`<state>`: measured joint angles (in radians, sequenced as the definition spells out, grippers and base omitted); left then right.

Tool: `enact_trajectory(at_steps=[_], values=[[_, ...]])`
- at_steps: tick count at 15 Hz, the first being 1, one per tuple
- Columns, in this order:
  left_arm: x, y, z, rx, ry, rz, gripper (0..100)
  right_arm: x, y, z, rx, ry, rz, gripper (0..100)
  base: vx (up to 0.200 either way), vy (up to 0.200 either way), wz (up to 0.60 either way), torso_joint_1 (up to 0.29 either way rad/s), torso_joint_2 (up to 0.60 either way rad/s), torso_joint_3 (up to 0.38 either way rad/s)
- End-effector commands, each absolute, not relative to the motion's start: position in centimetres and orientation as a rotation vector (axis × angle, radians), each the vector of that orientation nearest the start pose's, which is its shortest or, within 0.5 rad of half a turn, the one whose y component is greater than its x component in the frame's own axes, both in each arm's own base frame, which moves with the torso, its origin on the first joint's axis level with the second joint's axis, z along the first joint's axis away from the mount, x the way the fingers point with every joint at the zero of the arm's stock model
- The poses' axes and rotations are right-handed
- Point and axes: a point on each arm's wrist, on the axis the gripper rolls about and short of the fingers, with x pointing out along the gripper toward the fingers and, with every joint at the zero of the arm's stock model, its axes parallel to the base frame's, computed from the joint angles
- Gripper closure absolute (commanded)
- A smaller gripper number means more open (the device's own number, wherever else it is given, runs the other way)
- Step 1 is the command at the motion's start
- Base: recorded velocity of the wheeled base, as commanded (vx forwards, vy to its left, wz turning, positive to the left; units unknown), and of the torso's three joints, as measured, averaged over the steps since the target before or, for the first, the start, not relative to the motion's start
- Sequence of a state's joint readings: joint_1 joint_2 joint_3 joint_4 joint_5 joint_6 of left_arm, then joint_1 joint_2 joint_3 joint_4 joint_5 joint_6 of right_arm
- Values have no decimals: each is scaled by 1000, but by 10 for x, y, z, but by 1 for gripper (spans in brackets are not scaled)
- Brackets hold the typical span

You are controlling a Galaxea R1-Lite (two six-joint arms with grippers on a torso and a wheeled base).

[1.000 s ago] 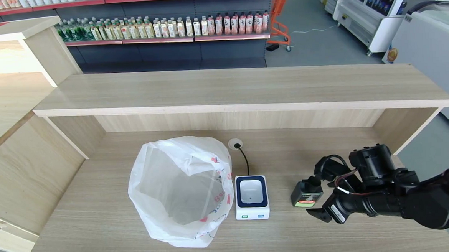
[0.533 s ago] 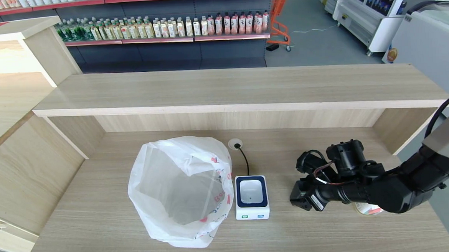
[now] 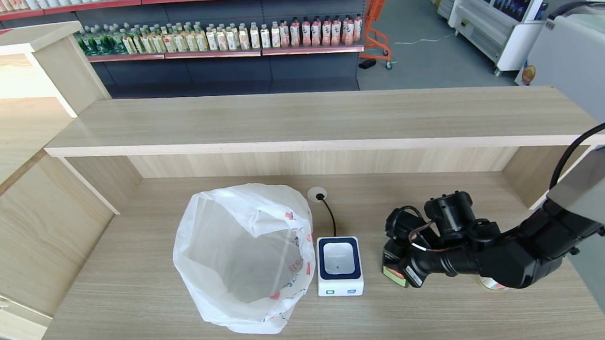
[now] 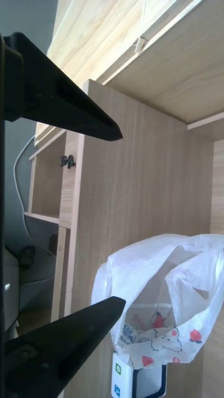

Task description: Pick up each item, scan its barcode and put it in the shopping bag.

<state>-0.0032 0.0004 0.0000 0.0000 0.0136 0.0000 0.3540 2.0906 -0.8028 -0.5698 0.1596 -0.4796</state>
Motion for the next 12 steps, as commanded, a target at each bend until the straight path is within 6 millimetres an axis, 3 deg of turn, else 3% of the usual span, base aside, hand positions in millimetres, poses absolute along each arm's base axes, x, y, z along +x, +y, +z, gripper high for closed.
enact_trajectory(at_steps=[1, 4, 6, 8, 10, 12], values=[[-23, 0, 75, 0, 0, 11, 0, 316, 115, 52, -514, 592, 640, 100, 0, 0, 0, 0, 0, 0], [-23, 0, 75, 0, 0, 11, 0, 300, 104, 54, -503, 607, 627, 100, 0, 0, 0, 0, 0, 0], [-23, 0, 75, 0, 0, 11, 0, 295, 102, 68, -468, 533, 600, 100, 0, 0, 0, 0, 0, 0], [-23, 0, 75, 0, 0, 11, 0, 282, 94, 110, -289, 407, 506, 100, 0, 0, 0, 0, 0, 0], [-23, 0, 75, 0, 0, 11, 0, 256, 73, 139, -262, 323, 442, 100, 0, 0, 0, 0, 0, 0], [-23, 0, 75, 0, 0, 12, 0, 228, 65, 146, -368, 249, 452, 100, 0, 0, 0, 0, 0, 0]])
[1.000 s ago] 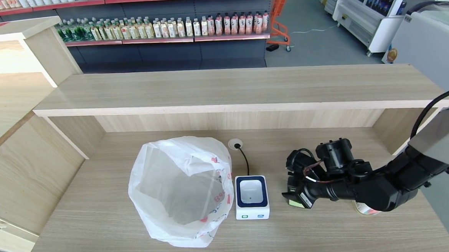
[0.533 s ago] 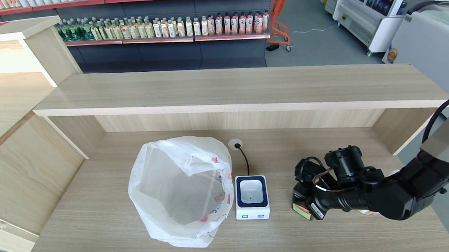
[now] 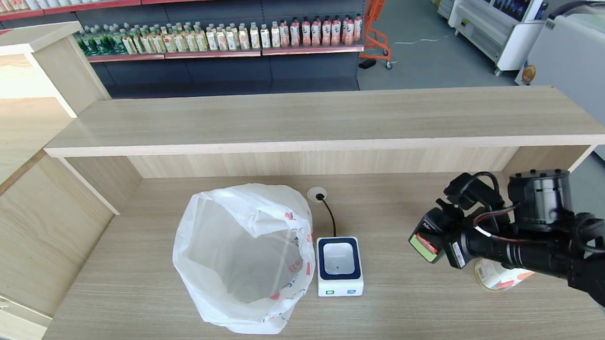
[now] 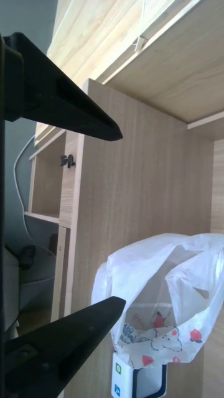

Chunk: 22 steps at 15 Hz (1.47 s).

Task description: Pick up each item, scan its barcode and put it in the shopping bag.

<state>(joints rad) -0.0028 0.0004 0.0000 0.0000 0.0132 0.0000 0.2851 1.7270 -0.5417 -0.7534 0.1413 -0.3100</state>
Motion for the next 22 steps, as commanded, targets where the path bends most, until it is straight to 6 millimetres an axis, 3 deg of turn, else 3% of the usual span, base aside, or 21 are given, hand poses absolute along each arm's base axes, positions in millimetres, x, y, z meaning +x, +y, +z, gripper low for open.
enact_trajectory(at_steps=[1, 3, 7, 8, 9, 10, 13, 14, 22], values=[[-23, 0, 75, 0, 0, 11, 0, 214, 60, 148, -537, 154, 466, 100, 0, 0, 0, 0, 0, 0], [-23, 0, 75, 0, 0, 11, 0, 210, 60, 155, -721, 64, 499, 100, 0, 0, 0, 0, 0, 0], [-23, 0, 75, 0, 0, 11, 0, 210, 60, 144, -1365, -368, 871, 100, 0, 0, 0, 0, 0, 0], [-23, 0, 75, 0, 0, 11, 0, 211, 63, 141, -1596, -691, 963, 100, 0, 0, 0, 0, 0, 0], [-23, 0, 75, 0, 0, 11, 0, 211, 68, 138, -1688, -898, 1004, 100, 0, 0, 0, 0, 0, 0], [-23, 0, 75, 0, 0, 11, 0, 208, 79, 133, -1730, -1041, 1051, 100, 0, 0, 0, 0, 0, 0], [-23, 0, 75, 0, 0, 12, 0, 203, 105, 96, -1740, -1128, 1289, 100, 0, 0, 0, 0, 0, 0], [-23, 0, 75, 0, 0, 11, 0, 202, 114, 93, -1742, -1190, 1296, 100, 0, 0, 0, 0, 0, 0], [-23, 0, 75, 0, 0, 11, 0, 204, 173, 111, -1749, -1595, 1091, 100, 0, 0, 0, 0, 0, 0]])
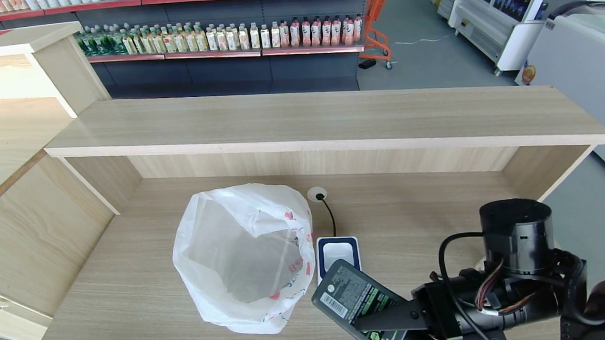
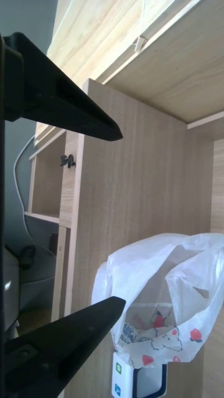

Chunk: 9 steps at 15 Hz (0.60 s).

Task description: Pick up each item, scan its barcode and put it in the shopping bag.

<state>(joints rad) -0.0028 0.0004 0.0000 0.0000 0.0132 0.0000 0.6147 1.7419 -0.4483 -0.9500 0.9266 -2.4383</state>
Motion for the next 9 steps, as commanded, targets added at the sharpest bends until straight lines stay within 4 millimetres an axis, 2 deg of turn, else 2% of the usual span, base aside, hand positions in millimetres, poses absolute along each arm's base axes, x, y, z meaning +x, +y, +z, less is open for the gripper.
enact_trajectory(at_steps=[1, 9], values=[[-23, 0, 75, 0, 0, 11, 0, 207, 176, 111, -1752, -1605, 1079, 100, 0, 0, 0, 0, 0, 0], [-23, 0, 75, 0, 0, 11, 0, 215, 180, 110, -1777, -1636, 1033, 100, 0, 0, 0, 0, 0, 0]])
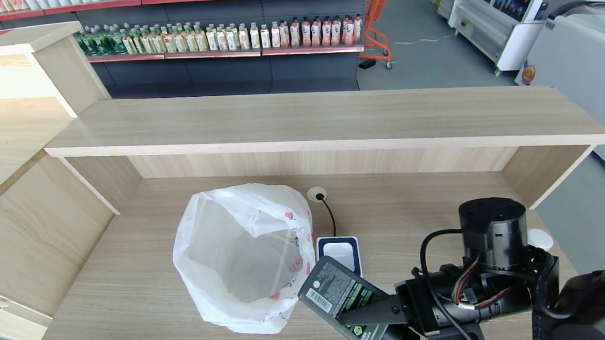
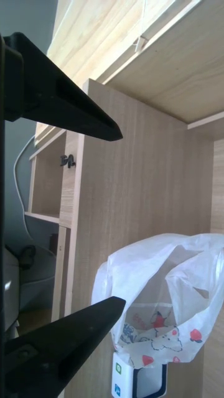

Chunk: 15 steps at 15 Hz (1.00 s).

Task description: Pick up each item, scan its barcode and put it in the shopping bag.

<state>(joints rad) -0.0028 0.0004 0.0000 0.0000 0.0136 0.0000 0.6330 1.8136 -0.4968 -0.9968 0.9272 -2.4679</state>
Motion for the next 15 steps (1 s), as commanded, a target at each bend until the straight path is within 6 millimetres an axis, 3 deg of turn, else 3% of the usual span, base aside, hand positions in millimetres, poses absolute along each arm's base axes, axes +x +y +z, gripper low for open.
enact_trajectory(at_steps=[1, 15], values=[[-23, 0, 75, 0, 0, 11, 0, 215, 180, 109, -1777, -1634, 1037, 100, 0, 0, 0, 0, 0, 0], [-23, 0, 75, 0, 0, 12, 0, 214, 180, 115, -1735, -1626, 1053, 100, 0, 0, 0, 0, 0, 0]])
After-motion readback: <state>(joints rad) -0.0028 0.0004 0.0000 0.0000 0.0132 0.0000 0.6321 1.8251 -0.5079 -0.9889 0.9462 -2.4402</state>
